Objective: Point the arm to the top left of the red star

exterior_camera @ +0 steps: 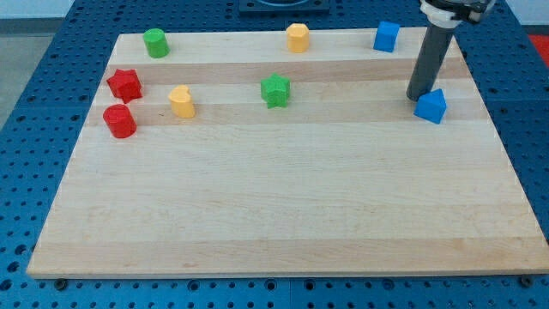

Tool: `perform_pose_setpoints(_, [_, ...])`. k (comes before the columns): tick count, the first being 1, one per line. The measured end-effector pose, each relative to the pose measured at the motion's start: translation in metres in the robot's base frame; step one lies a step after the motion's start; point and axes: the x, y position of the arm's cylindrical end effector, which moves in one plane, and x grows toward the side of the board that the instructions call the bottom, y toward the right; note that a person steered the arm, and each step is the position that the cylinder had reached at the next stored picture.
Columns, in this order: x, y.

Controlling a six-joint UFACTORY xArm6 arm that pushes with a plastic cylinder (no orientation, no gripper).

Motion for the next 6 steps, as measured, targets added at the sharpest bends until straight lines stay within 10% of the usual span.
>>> perform_pose_setpoints(6, [-0.054,-0.130])
